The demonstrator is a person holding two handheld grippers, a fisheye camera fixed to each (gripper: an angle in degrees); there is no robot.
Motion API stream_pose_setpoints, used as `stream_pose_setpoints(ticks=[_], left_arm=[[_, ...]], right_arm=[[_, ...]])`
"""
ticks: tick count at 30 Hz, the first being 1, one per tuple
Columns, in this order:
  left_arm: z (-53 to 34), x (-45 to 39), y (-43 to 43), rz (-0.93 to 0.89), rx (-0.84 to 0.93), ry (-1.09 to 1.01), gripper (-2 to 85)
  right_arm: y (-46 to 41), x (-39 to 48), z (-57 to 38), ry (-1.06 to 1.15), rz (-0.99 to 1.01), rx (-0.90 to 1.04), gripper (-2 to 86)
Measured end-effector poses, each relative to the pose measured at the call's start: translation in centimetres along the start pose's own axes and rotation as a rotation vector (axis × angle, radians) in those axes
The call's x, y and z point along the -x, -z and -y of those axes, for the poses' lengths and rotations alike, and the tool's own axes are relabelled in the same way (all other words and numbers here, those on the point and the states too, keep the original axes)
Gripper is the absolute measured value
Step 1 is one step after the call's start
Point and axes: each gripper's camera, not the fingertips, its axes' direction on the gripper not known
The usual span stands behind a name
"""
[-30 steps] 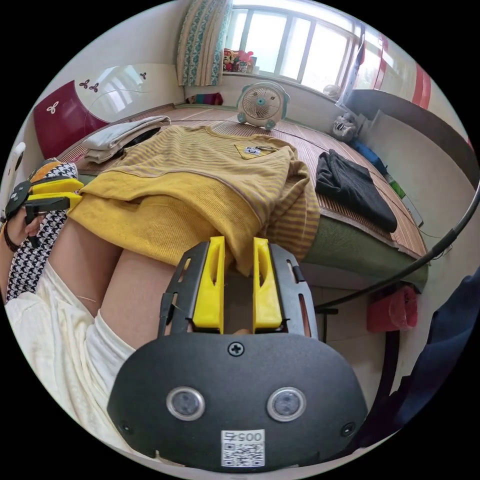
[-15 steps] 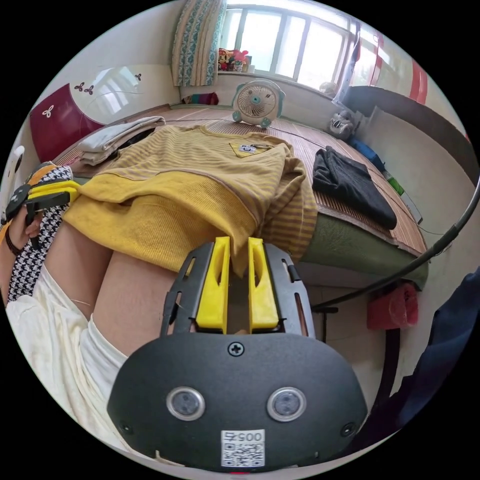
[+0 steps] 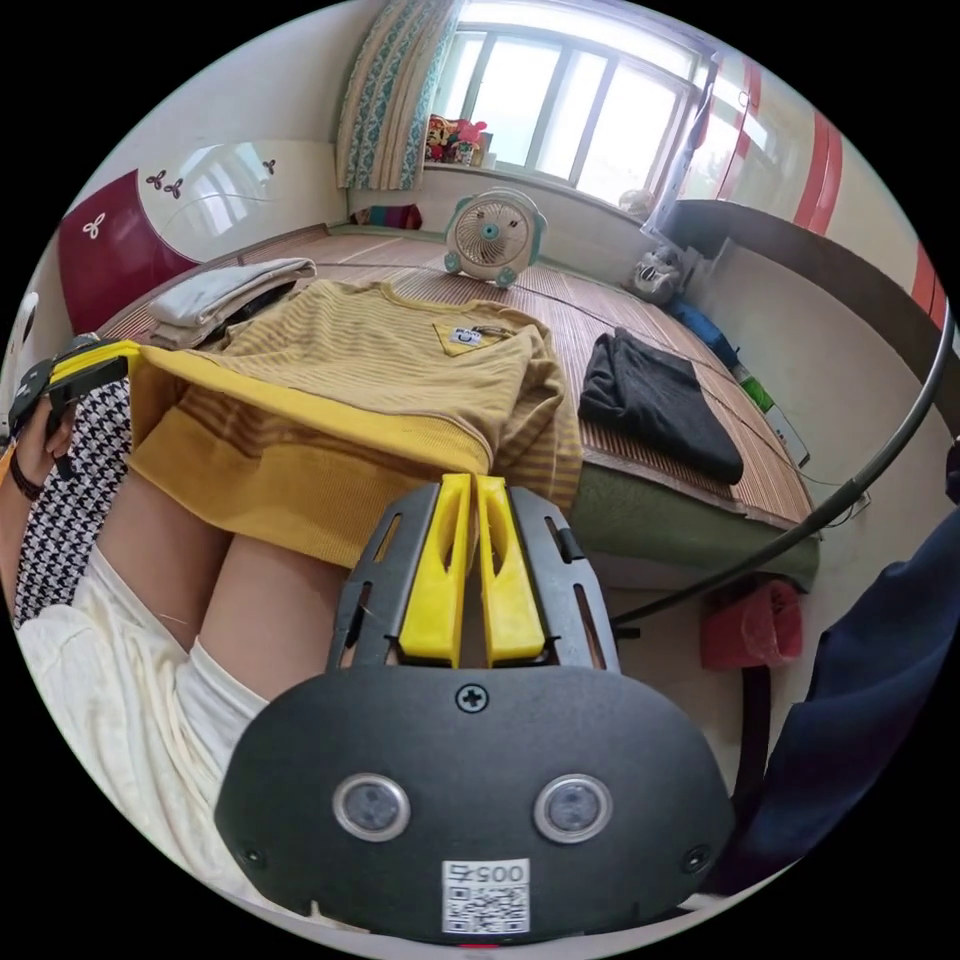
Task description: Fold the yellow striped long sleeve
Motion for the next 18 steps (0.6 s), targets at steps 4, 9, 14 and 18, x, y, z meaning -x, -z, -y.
stream_pose_setpoints(ticks=[4,9,14,18], left_arm=[[0.4,-0.5,2.3,0.023,-0.058,-0.025,0.3],[0.6,-1.2,4.8,0.050,-0.114,-0.058,0.3],[0.6,-2.3,6.4,0.071,-0.143,-0.090,0.4],[0.7,-3.1,7.4,0.083,-0.155,-0.129,0.4]], right_arm=[[2.1,-0.2,0.3,0.005,0.011,-0.036,-1.6],[4.1,0.0,0.3,0.038,0.031,-0.045,-1.6],[5.5,0.2,0.0,0.045,0.040,-0.062,-1.7],[6.4,0.2,-0.3,0.054,0.031,-0.073,-1.6]])
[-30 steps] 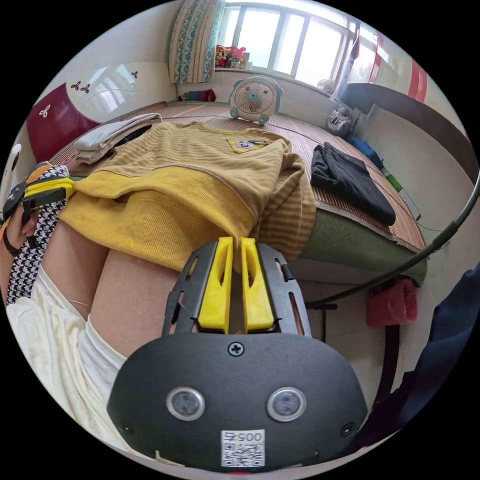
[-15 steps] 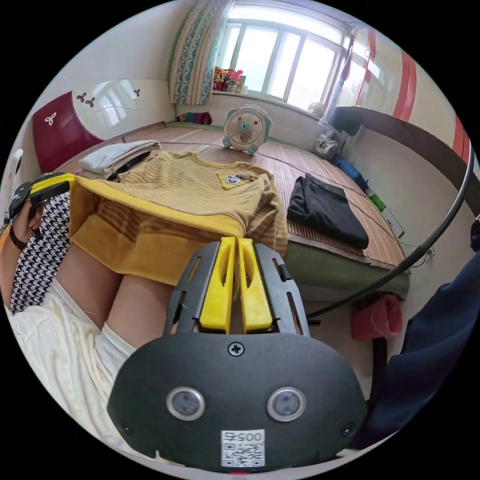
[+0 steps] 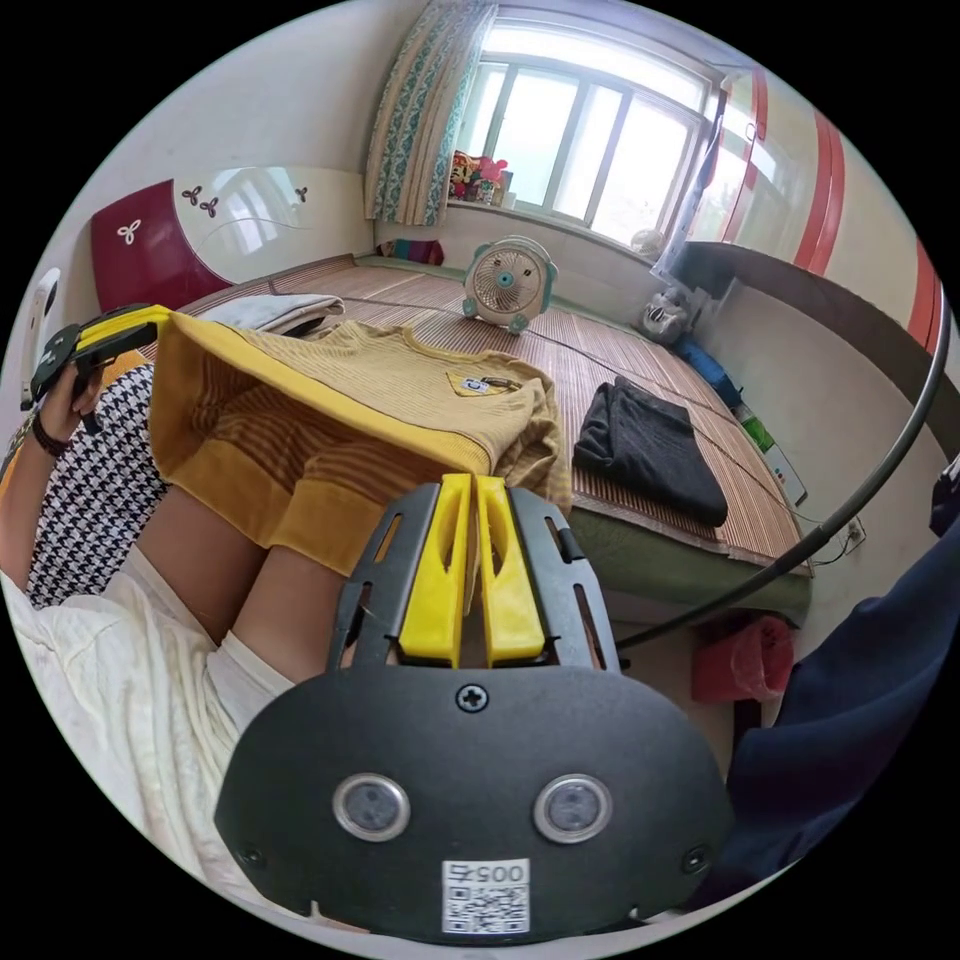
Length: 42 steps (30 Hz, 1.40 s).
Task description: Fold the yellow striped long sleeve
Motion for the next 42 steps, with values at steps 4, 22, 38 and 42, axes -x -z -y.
stream_pose_setpoints(ticks=[4,22,38,42], left_arm=[[0.6,-0.8,0.9,0.008,-0.013,-0.052,0.4],[-0.4,-5.3,-2.1,-0.202,0.231,-0.279,0.6],[-2.2,-4.3,-10.8,-0.355,0.386,-0.091,10.4],[-2.7,-5.0,-13.3,-0.361,0.418,-0.088,10.4]], right_arm=[[0.9,0.0,-0.2,0.007,-0.016,-0.021,-1.6],[2.0,0.3,-4.1,0.187,-0.025,0.070,-1.5],[-2.0,-1.7,-4.2,0.127,0.216,0.199,7.1],[-2.7,-0.9,-3.7,0.157,0.243,0.201,7.8]])
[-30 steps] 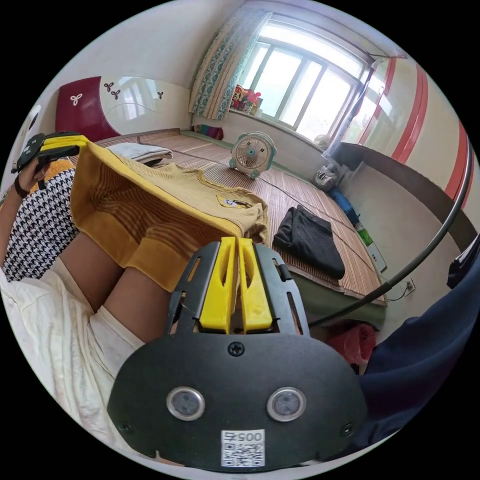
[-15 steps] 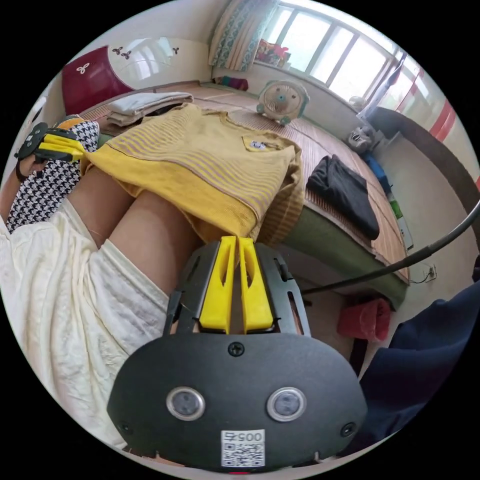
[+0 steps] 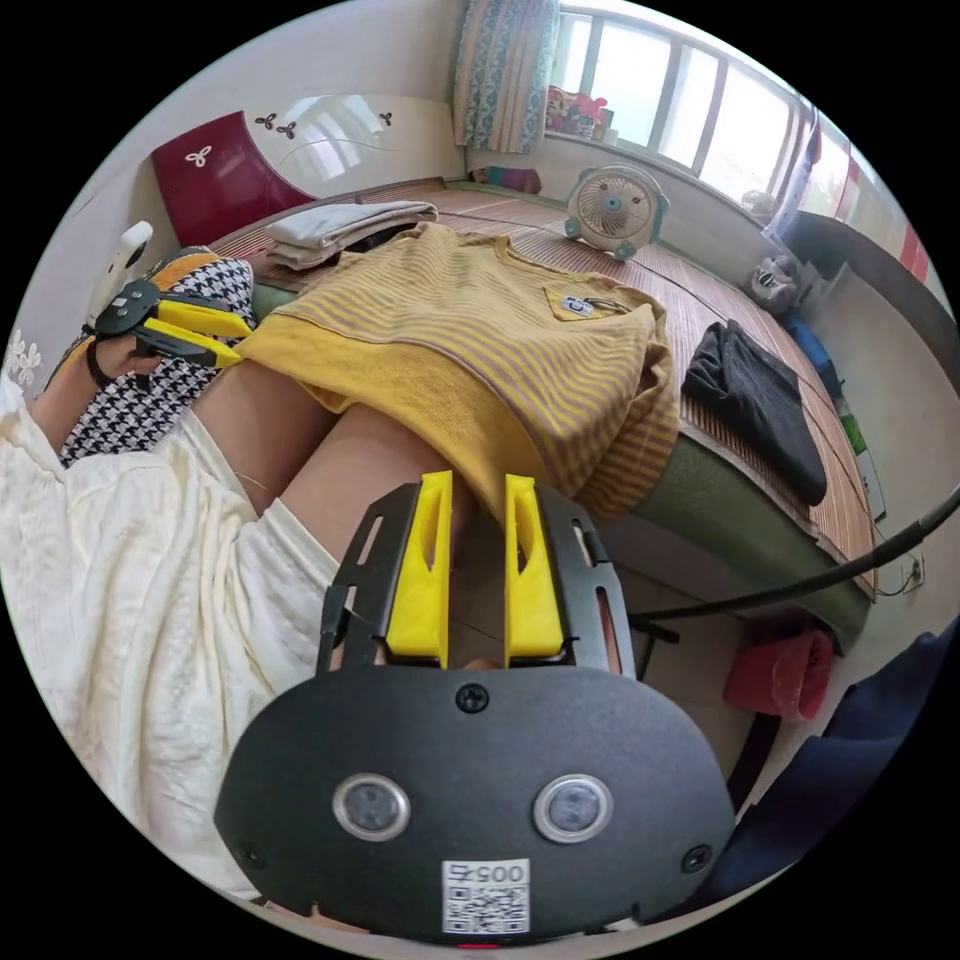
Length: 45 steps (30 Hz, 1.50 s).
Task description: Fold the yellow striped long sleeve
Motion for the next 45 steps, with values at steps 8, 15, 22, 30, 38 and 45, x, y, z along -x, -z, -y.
stream_pose_setpoints(ticks=[8,15,22,30,38,45], left_arm=[[1.4,1.3,-0.6,0.040,0.012,-0.076,4.8],[1.3,4.3,2.5,0.047,-0.003,-0.072,4.4],[-0.6,6.8,2.0,0.050,0.043,0.053,2.9],[2.0,8.5,3.0,0.053,-0.253,0.170,4.2],[11.6,9.8,-3.2,-0.039,-0.381,0.151,6.9],[20.2,14.9,-8.1,-0.127,-0.522,0.222,7.0]], right_arm=[[-1.1,-0.7,1.5,-0.006,0.001,0.009,6.9],[-0.1,-4.2,1.0,-0.081,0.002,0.006,6.8],[-1.6,-11.1,-0.6,-0.366,-0.131,0.010,8.2],[-13.1,-17.7,1.2,-0.550,-0.104,0.160,11.5],[-15.6,-20.0,3.2,-0.706,-0.010,0.192,0.3],[-7.5,-18.2,1.8,-0.681,-0.143,0.109,-1.5]])
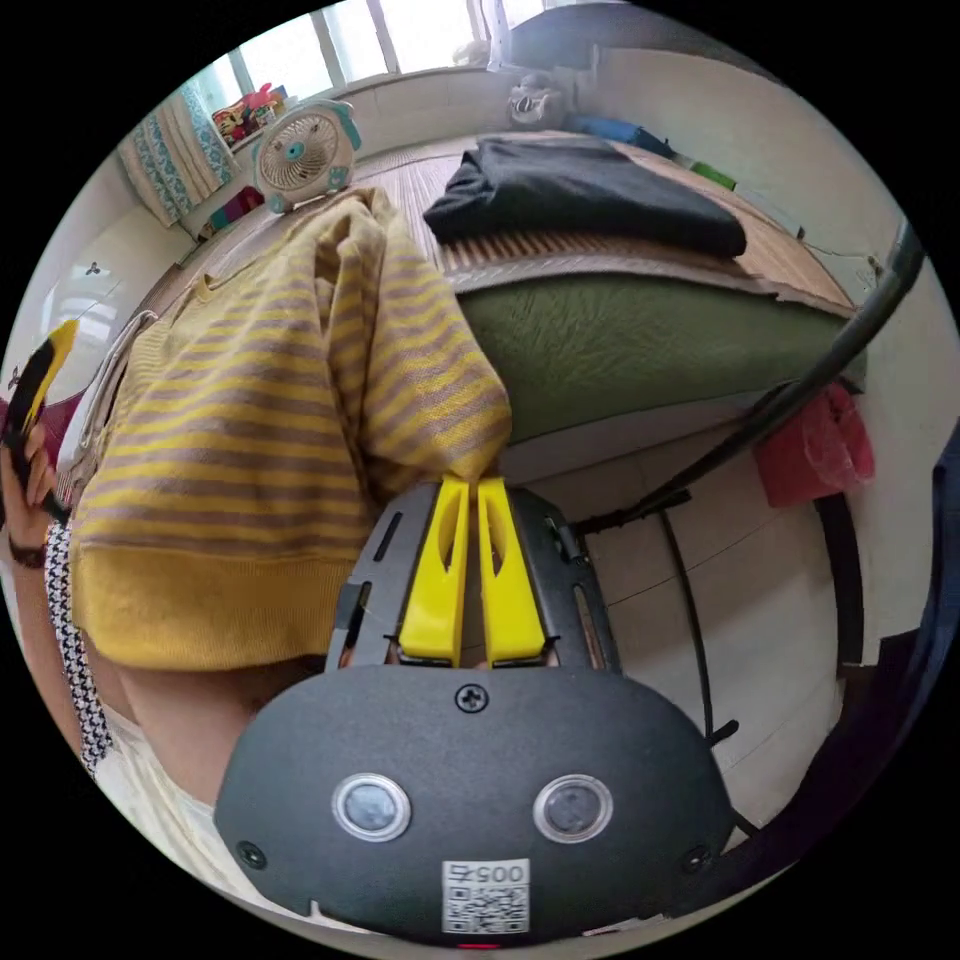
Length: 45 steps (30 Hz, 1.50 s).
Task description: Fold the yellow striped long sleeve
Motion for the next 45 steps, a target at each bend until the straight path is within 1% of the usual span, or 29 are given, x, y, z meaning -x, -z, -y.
stream_pose_setpoints(ticks=[3,5,7,8,10,12,14,16,17,19,21,22,24,25,28,31,33,36,39,40,43,45], left_arm=[[0.7,2.6,-4.7,-0.016,0.008,0.078,6.8],[-0.2,5.0,-7.9,-0.042,0.068,0.174,6.5],[-1.6,6.7,-9.4,-0.092,0.101,0.226,6.3],[-2.3,8.0,-9.8,-0.120,0.117,0.291,6.2],[-2.3,9.4,-9.2,-0.151,0.088,0.321,6.0],[-2.6,10.4,-8.5,-0.127,0.036,0.347,5.7],[-2.9,11.5,-8.8,-0.120,0.037,0.392,5.4],[-2.8,11.7,-9.0,-0.118,0.044,0.386,5.4],[-2.7,11.7,-9.1,-0.106,0.047,0.373,5.4],[-2.6,11.6,-9.2,-0.093,0.048,0.356,5.4],[-2.6,12.0,-9.2,-0.097,0.043,0.359,5.5],[-2.8,12.3,-9.2,-0.102,0.036,0.374,5.5],[-2.9,13.0,-9.1,-0.109,0.029,0.402,5.3],[-3.1,13.5,-9.2,-0.104,0.034,0.422,5.2],[-3.2,14.1,-9.4,-0.128,0.031,0.432,5.1],[-3.2,14.4,-9.6,-0.126,0.033,0.441,5.1],[-3.2,14.4,-9.9,-0.122,0.040,0.445,5.1],[-3.3,14.5,-9.7,-0.102,0.032,0.450,5.0],[-3.6,14.6,-8.9,-0.059,-0.012,0.464,4.7],[-3.9,14.6,-8.4,-0.016,-0.041,0.482,4.4],[-4.5,14.4,-7.2,0.084,-0.126,0.511,3.6],[-4.7,14.2,-6.9,0.114,-0.143,0.514,3.3]], right_arm=[[4.6,-0.6,0.1,0.007,-0.011,-0.035,-1.5],[7.7,-0.8,0.8,0.005,-0.010,-0.063,-1.5],[11.1,-0.6,2.0,0.015,-0.028,-0.106,-1.6],[13.3,-0.1,2.9,0.039,-0.055,-0.142,-1.6],[16.4,1.3,4.5,0.088,-0.116,-0.193,-1.6],[19.9,4.1,6.7,0.138,-0.205,-0.256,-1.5],[22.2,7.6,7.7,0.206,-0.257,-0.315,-1.5],[23.6,11.7,8.0,0.294,-0.247,-0.356,-1.4],[23.8,14.8,7.9,0.364,-0.210,-0.360,-1.1],[23.0,19.3,6.9,0.446,-0.104,-0.338,-0.4],[20.1,25.0,4.4,0.561,0.053,-0.260,1.6],[19.3,26.3,3.5,0.599,0.088,-0.235,2.2],[16.8,30.2,-0.1,0.728,0.222,-0.135,3.7],[16.5,30.9,-1.0,0.757,0.239,-0.119,4.0],[15.8,31.7,-4.0,0.824,0.194,-0.132,5.7],[15.7,29.4,-4.0,0.772,0.142,-0.152,6.7],[15.1,27.0,-2.5,0.674,0.149,-0.110,7.1],[14.2,25.4,0.0,0.603,0.151,-0.114,8.1],[12.3,25.9,3.7,0.579,0.168,-0.084,10.7],[11.8,26.3,4.5,0.581,0.173,-0.077,11.4],[8.9,29.3,7.6,0.647,0.168,-0.044,12.8],[5.8,31.2,10.6,0.661,0.175,0.023,13.2]])
